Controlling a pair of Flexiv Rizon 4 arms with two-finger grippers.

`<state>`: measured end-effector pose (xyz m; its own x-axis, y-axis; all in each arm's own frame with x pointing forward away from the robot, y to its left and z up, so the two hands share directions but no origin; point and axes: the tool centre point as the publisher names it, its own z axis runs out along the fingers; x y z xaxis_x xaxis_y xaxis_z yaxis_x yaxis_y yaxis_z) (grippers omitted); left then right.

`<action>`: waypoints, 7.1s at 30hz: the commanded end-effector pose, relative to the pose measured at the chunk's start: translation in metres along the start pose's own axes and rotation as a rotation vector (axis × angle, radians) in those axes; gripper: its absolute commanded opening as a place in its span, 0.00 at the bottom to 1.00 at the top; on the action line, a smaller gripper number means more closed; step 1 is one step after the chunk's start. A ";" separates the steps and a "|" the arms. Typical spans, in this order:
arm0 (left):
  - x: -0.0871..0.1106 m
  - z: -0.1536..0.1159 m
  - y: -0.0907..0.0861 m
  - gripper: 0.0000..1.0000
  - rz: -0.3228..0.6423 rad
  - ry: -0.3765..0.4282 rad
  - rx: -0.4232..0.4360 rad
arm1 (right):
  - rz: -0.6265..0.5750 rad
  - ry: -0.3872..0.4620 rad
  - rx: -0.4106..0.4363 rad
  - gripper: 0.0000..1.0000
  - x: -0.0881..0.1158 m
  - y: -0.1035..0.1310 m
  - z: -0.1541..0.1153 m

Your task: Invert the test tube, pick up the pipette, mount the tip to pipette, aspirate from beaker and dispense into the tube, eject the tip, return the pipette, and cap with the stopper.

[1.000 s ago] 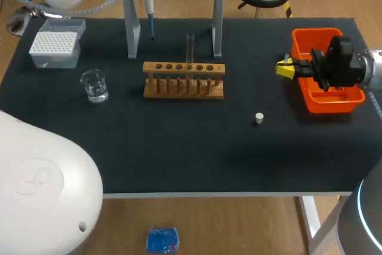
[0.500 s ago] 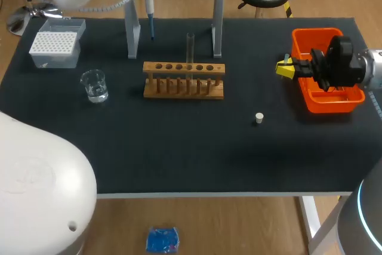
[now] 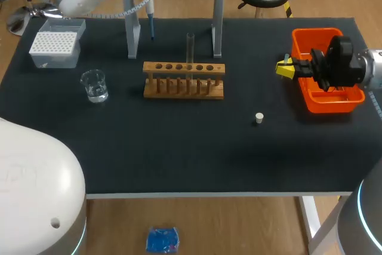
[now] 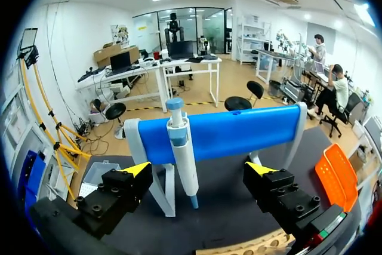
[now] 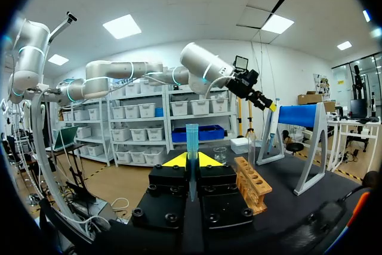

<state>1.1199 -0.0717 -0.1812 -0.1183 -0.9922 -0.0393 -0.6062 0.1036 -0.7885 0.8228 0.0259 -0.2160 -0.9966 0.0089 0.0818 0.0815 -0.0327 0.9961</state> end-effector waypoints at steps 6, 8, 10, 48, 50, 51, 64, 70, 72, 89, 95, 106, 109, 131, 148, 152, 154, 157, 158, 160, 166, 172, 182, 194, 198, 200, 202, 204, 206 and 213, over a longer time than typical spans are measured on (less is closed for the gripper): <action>0.004 0.007 -0.002 1.00 -0.010 -0.038 0.046 | 0.000 0.001 0.000 0.00 0.000 0.000 -0.001; 0.003 0.008 -0.003 1.00 -0.016 -0.044 0.054 | 0.000 0.001 0.000 0.00 0.000 0.000 -0.001; 0.003 0.009 -0.003 1.00 -0.020 -0.048 0.068 | 0.000 0.001 0.000 0.00 0.000 0.000 -0.001; -0.005 0.047 -0.007 1.00 -0.063 -0.076 0.151 | 0.000 0.001 0.000 0.00 0.000 0.000 -0.001; -0.006 0.048 -0.007 1.00 -0.063 -0.076 0.154 | 0.000 0.001 0.000 0.00 0.000 0.000 -0.001; -0.007 0.048 -0.007 1.00 -0.064 -0.077 0.155 | 0.000 0.001 0.000 0.00 0.000 0.000 -0.001; -0.016 0.052 -0.013 1.00 -0.063 -0.088 0.177 | 0.000 0.001 0.000 0.00 0.000 0.000 -0.001; -0.019 0.054 -0.017 1.00 -0.059 -0.087 0.186 | 0.000 0.001 0.000 0.00 0.000 0.000 -0.001; -0.020 0.055 -0.018 1.00 -0.059 -0.087 0.188 | 0.000 0.001 0.000 0.00 0.000 0.000 -0.001; -0.021 0.061 -0.019 1.00 -0.064 -0.091 0.191 | 0.000 0.001 0.000 0.00 0.000 0.000 -0.001; -0.021 0.062 -0.019 1.00 -0.069 -0.098 0.189 | 0.000 0.001 0.000 0.00 0.000 0.000 -0.001; -0.022 0.062 -0.017 0.00 -0.077 -0.118 0.173 | 0.000 0.001 0.000 0.00 0.000 0.000 -0.001; -0.023 0.062 -0.017 0.00 -0.077 -0.121 0.172 | 0.000 0.001 0.000 0.00 0.000 0.000 -0.001; -0.024 0.051 -0.024 0.00 -0.072 -0.139 0.192 | 0.000 0.001 0.000 0.00 0.000 0.000 -0.001; -0.033 0.032 -0.062 0.00 -0.051 -0.174 0.257 | 0.000 0.001 0.000 0.00 0.000 0.000 -0.001; -0.033 0.022 -0.066 0.00 -0.048 -0.176 0.278 | 0.000 0.001 0.000 0.00 0.000 0.000 -0.001; -0.033 0.013 -0.068 0.00 -0.034 -0.158 0.293 | 0.000 0.001 0.000 0.00 0.000 0.000 -0.001; -0.036 -0.004 -0.071 0.00 0.001 -0.089 0.313 | 0.000 0.001 0.000 0.00 0.000 0.000 -0.001; -0.036 -0.010 -0.071 0.00 0.022 -0.074 0.309 | 0.000 0.001 0.000 0.00 0.000 0.000 -0.001; -0.038 -0.025 -0.072 0.00 0.043 -0.012 0.317 | 0.000 0.001 0.000 0.00 0.000 0.000 -0.001; -0.045 -0.075 -0.069 0.00 0.122 0.164 0.279 | 0.000 0.001 0.000 0.00 0.000 0.000 -0.001; -0.051 -0.124 -0.054 0.00 0.221 0.347 0.198 | 0.000 0.001 0.000 0.00 0.000 0.000 -0.001; -0.041 -0.182 -0.023 0.00 0.432 0.634 0.131 | 0.000 0.001 0.000 0.00 0.000 0.000 -0.001; -0.034 -0.200 -0.014 0.00 0.475 0.654 0.124 | 0.000 0.001 0.000 0.00 0.000 0.000 -0.001; -0.034 -0.200 -0.014 0.00 0.475 0.654 0.124 | 0.000 0.001 0.000 0.00 0.000 0.000 -0.001; -0.034 -0.200 -0.014 0.00 0.475 0.654 0.124 | 0.000 0.001 0.000 0.00 0.000 0.000 -0.001; -0.034 -0.200 -0.014 0.00 0.475 0.654 0.124 | 0.000 0.001 0.000 0.00 0.000 0.000 -0.001; -0.034 -0.200 -0.014 0.00 0.475 0.654 0.124 | 0.000 0.001 0.000 0.00 0.000 0.000 -0.001; -0.026 -0.203 -0.017 0.00 0.523 0.676 0.140 | 0.000 0.001 0.000 0.00 0.000 0.000 -0.001; 0.020 -0.243 -0.017 0.00 0.630 0.819 0.265 | 0.000 0.001 0.000 0.00 0.000 0.000 -0.001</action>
<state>0.9478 -0.0751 -0.0202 -0.8865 -0.4454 -0.1255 -0.1238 0.4896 -0.8631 0.8228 0.0259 -0.2160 -0.9966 0.0088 0.0819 0.0815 -0.0327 0.9961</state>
